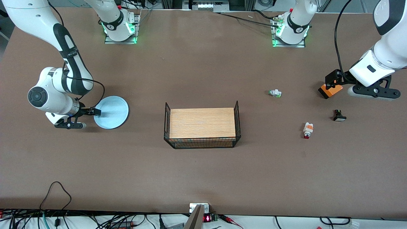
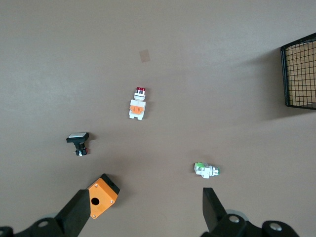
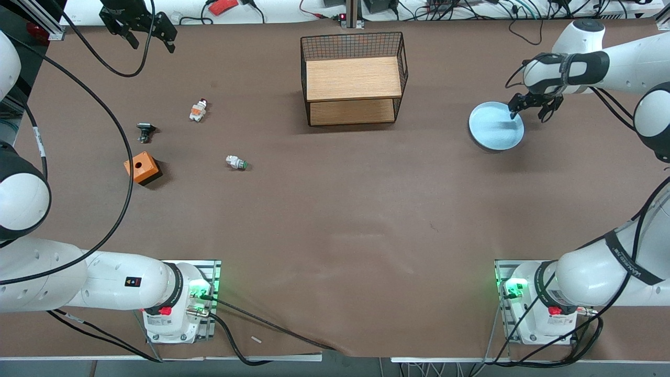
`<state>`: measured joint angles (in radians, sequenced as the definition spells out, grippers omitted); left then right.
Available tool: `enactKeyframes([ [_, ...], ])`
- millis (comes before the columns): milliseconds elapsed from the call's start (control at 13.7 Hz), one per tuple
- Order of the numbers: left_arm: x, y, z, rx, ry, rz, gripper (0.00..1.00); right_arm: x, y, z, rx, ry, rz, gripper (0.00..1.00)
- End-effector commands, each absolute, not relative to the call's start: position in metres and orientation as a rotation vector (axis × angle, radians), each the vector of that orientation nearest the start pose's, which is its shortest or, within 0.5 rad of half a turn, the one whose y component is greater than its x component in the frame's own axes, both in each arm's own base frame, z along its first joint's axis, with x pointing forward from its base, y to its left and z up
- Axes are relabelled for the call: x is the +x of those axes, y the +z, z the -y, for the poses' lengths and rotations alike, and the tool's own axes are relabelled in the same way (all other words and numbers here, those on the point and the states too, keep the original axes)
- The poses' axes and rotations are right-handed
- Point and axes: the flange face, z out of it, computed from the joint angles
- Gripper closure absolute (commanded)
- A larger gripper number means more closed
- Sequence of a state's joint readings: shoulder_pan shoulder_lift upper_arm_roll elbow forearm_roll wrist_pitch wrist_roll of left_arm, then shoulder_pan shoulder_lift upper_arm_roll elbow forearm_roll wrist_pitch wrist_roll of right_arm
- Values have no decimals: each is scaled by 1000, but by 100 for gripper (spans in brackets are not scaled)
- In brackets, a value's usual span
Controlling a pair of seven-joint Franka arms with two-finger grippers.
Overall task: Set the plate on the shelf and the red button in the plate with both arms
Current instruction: 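Lower the right gripper to the plate rim and grasp it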
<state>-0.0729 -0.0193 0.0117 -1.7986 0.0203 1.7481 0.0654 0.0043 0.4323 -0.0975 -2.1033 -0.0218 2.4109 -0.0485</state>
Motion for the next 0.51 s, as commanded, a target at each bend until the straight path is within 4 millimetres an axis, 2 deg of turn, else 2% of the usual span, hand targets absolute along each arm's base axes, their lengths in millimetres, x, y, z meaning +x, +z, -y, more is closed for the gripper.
enactKeyframes([
  [0, 550, 551, 31, -3095, 50, -220, 0, 548, 195, 52, -3186, 183, -13, 14],
  [73, 550, 551, 31, -3095, 50, -220, 0, 544, 188, 52, -3185, 193, -5, 30],
  [219, 550, 551, 31, -3096, 50, -220, 0, 535, 181, 52, -3181, 217, -7, 55],
  [438, 550, 551, 32, -3094, 50, -222, 0, 532, 177, 51, -3177, 239, 17, 100],
])
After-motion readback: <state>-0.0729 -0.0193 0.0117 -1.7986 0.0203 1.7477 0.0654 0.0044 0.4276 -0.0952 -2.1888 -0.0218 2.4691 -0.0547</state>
